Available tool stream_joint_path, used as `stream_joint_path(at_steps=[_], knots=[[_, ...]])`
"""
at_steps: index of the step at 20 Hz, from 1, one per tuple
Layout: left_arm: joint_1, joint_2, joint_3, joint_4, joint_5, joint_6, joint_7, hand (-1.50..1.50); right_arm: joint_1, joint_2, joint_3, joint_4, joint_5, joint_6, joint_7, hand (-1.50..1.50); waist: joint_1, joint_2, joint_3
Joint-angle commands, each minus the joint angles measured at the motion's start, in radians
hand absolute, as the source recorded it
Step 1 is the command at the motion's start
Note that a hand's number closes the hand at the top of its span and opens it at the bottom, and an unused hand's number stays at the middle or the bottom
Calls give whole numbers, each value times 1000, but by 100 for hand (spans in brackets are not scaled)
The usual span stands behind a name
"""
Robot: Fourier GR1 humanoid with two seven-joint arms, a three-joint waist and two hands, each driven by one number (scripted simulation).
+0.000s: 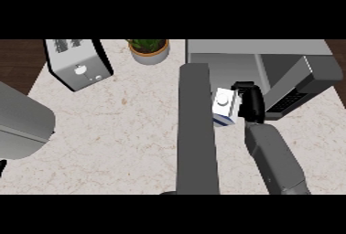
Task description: Pick up the milk, place it into the microwave and close the microwave
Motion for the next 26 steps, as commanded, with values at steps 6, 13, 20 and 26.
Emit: stream_joint_path(at_steps=[6, 13, 20, 26], knots=[[-20, 30, 30, 62, 21, -57, -17, -150, -189, -25, -96, 357, 30, -36, -296, 150, 35, 12, -1], [-37, 20, 21, 25, 16, -31, 24, -150, -362, -32, -97, 463, 87, -207, -267, 150, 54, 16, 0], [-102, 33, 22, 92, 18, -27, 27, -150, -410, -73, -27, 546, 207, -419, -280, 150, 62, 26, -1], [-112, 28, 10, 88, -10, -34, 2, -150, -448, -76, -45, 584, 218, -577, -235, 150, 82, 34, 0]])
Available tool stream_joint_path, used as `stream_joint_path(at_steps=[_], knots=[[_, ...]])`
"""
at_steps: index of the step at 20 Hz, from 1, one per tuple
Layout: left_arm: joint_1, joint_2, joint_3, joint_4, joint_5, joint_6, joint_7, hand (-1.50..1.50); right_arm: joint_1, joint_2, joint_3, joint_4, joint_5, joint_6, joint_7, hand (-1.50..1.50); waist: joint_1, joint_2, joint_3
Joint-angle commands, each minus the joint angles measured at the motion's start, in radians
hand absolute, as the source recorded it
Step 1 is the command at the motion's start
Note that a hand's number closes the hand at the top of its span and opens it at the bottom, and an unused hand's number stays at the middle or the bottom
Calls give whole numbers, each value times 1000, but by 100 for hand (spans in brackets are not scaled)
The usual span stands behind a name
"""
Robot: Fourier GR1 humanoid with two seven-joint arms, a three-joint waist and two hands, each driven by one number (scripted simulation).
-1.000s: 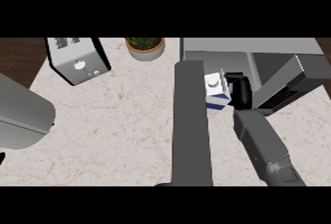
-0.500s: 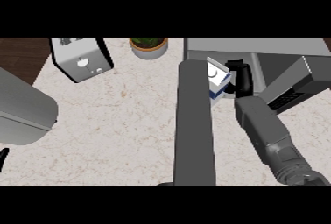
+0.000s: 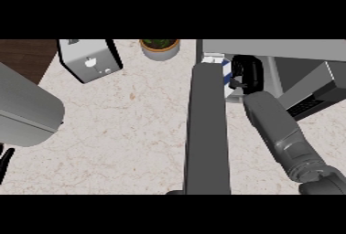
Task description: Pick up the milk, place it into the microwave and close the microwave
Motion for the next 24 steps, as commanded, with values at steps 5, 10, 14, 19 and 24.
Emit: stream_joint_path(at_steps=[5, 10, 14, 19, 24], knots=[[-35, -7, -17, 7, -14, 6, 0, -150, -27, -13, -47, 28, -18, -130, 12, 150, 26, 17, 2], [-17, 2, -15, 9, -7, -16, 2, -150, 9, -62, -57, 48, -17, -110, 4, 150, 29, 17, 2], [-42, 12, -22, 39, -28, -15, 3, -150, 24, -63, -54, 61, -8, -125, 1, 150, 38, 24, 3], [-103, 11, -29, 79, -43, 4, -2, -150, 31, -116, -68, 80, -15, -107, 31, 150, 32, 34, 3], [-110, 7, -37, 69, -47, 15, 17, -150, 10, -115, -18, 98, 38, -103, 39, 150, 57, 32, 4]])
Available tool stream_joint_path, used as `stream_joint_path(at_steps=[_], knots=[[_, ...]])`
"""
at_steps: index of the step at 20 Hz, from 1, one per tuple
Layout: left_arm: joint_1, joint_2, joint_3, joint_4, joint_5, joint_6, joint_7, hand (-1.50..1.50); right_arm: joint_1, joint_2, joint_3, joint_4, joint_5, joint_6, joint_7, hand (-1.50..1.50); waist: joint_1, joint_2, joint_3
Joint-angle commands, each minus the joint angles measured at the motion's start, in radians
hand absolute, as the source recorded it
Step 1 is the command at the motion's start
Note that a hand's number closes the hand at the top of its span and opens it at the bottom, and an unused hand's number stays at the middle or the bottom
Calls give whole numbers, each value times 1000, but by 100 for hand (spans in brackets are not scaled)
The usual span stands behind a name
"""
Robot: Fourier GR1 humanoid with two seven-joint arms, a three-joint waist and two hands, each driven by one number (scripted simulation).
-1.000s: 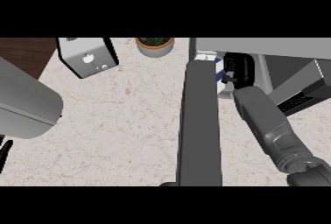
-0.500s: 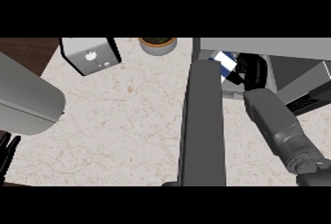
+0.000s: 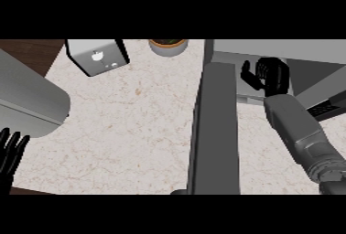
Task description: Pick up the milk, place it into the microwave and close the microwave
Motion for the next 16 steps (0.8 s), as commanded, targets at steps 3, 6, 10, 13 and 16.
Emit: stream_joint_path(at_steps=[3, 6, 10, 13, 16], knots=[[-14, 7, -9, -6, -3, 0, 20, -150, -3, 13, 45, 32, 50, -30, 7, -150, 21, 0, 1], [-46, 7, -1, 36, -21, 18, 3, -150, -8, 6, 28, 9, 35, -54, 7, -150, 14, 6, 1], [-52, 13, -10, 34, -27, 9, 3, -150, -15, 44, 35, 4, 46, -99, 10, -150, 20, 2, 0], [-45, 17, -4, 60, -25, -5, -12, -150, -21, 44, 42, -2, 55, -92, 10, -150, 30, 4, 0], [-71, 12, -11, 58, -25, 7, -5, -150, -57, 55, 47, 14, 62, -85, 54, -150, 26, 1, -1]])
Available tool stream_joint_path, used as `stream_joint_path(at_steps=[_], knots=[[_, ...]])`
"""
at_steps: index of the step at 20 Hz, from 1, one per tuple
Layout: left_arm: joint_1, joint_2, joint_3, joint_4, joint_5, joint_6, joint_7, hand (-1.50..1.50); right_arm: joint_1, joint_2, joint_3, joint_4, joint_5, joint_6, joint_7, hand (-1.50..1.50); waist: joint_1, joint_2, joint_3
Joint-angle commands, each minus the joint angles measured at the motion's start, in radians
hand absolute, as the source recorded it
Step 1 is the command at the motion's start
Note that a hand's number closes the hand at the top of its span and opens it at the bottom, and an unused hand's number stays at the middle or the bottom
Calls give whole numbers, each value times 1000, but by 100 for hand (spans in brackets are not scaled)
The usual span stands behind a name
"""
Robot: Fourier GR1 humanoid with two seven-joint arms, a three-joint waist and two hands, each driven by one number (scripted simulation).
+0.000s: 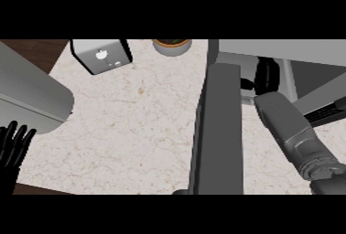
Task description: Pick up the milk, place it into the microwave and close the microwave
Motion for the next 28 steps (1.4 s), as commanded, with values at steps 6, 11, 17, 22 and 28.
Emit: stream_joint_path(at_steps=[6, 11, 17, 22, 28], knots=[[-9, 15, 0, 23, 1, -17, -1, -150, -10, 9, 19, 13, 24, 17, 0, -150, -9, -8, 0], [-21, -9, -9, 39, -27, 2, -37, -150, 6, 50, -3, -7, 5, 2, -13, -150, -21, -10, 0], [20, -15, -9, 27, -40, -14, -72, -150, 29, 35, -8, -15, 4, 46, -40, -150, -24, -17, 0], [19, 1, 28, 29, -11, -11, -69, -150, 72, 39, -35, -42, -21, 84, -98, -150, -54, -28, -1], [65, -50, -15, -16, -44, 8, -58, -150, 138, 14, -80, -70, -68, 267, -190, -150, -76, -36, 0]])
